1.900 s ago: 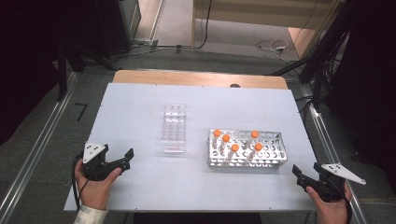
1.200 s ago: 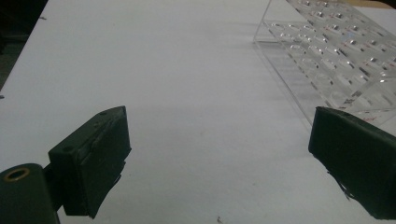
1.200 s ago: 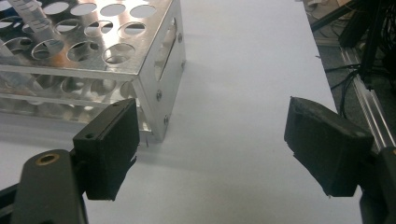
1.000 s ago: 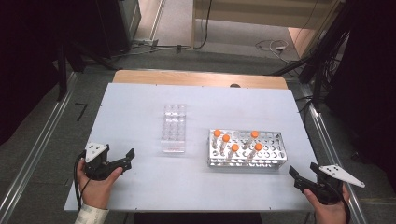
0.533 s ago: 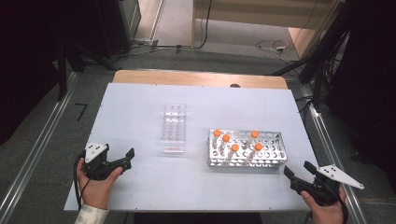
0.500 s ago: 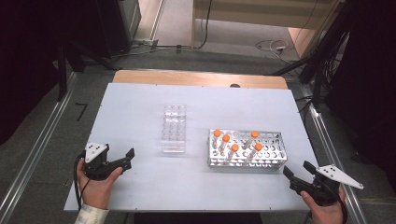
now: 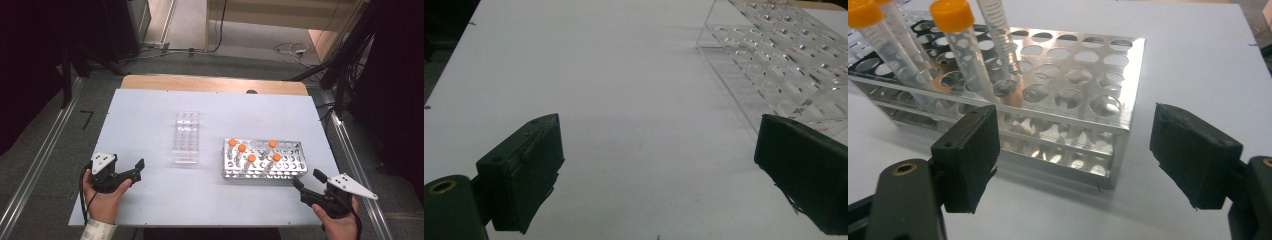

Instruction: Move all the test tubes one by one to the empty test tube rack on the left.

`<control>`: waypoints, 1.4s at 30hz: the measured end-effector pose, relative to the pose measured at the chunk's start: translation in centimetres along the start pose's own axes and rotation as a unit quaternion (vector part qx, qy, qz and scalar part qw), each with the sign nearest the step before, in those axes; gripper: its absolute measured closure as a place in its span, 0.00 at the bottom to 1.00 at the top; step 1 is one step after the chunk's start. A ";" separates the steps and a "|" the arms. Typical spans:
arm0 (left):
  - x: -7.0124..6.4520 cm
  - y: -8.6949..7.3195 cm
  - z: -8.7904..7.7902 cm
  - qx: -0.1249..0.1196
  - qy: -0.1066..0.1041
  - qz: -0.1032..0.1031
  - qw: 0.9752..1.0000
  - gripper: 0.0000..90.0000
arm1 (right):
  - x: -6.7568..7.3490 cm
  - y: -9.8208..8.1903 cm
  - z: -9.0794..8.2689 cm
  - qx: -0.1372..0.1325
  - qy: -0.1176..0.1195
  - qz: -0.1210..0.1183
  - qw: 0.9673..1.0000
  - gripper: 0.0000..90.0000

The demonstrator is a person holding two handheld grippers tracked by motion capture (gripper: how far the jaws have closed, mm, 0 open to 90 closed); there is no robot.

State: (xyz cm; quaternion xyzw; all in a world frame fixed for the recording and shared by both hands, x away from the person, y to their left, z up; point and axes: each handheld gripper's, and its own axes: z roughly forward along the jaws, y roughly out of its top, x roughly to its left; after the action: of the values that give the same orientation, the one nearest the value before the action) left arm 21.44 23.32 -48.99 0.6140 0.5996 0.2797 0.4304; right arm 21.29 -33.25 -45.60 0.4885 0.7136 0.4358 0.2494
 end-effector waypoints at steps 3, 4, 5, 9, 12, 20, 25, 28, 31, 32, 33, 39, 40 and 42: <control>0.0 0.0 0.0 0.000 -0.001 0.000 1.000 0.06 | 0.5 0.2 0.4 -0.003 0.005 -0.006 1.000 0.22; 0.0 0.0 0.0 -0.001 -0.001 0.000 1.000 0.06 | 0.6 0.3 0.5 -0.004 0.008 -0.009 1.000 0.22; 0.0 0.0 0.0 -0.001 0.000 0.000 1.000 0.06 | 0.6 0.3 0.5 -0.004 0.008 -0.009 1.000 0.22; 0.0 0.0 0.0 0.000 0.000 0.000 1.000 0.06 | 1.4 0.7 1.1 -0.008 0.019 -0.015 1.000 0.24; 0.0 0.0 0.0 0.000 0.000 -0.001 1.000 0.06 | 1.9 1.0 1.6 -0.009 0.027 -0.020 0.999 0.25; 0.0 -0.1 0.0 0.000 0.001 0.000 1.000 0.06 | 3.2 1.6 2.9 -0.017 0.045 -0.039 0.998 0.37; 0.0 -0.1 0.0 -0.001 0.001 -0.001 1.000 0.06 | 3.8 1.7 3.7 -0.018 0.053 -0.049 0.997 0.46; 0.0 -0.1 0.0 0.000 0.000 -0.001 1.000 0.06 | 4.1 1.8 4.0 -0.018 0.054 -0.054 0.997 0.49; 0.0 -0.1 0.0 -0.001 0.000 -0.001 1.000 0.07 | 4.2 1.9 4.5 -0.022 0.056 -0.056 0.997 0.57; 0.0 -0.1 0.0 -0.001 0.000 -0.002 1.000 0.07 | 4.3 1.9 4.6 -0.023 0.054 -0.056 0.997 0.59; 0.0 -0.1 0.0 -0.001 0.001 -0.002 1.000 0.07 | 4.3 1.9 4.6 -0.023 0.054 -0.056 0.997 0.59; 0.0 -0.1 0.0 -0.001 0.000 -0.002 1.000 0.07 | 4.6 1.9 5.2 -0.026 0.057 -0.059 0.996 0.67; 0.0 -0.1 0.0 -0.001 0.000 -0.002 1.000 0.07 | 4.7 1.9 5.3 -0.025 0.058 -0.059 0.996 0.67; 0.0 -0.1 0.0 -0.001 -0.001 -0.002 1.000 0.07 | 4.7 1.9 5.3 -0.025 0.057 -0.060 0.996 0.67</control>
State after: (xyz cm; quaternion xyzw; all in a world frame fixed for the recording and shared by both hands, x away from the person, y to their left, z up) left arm 21.38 23.29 -49.03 0.6123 0.6004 0.2791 0.4320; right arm 24.51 -26.66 -46.25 0.4131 0.7437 0.4646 0.2459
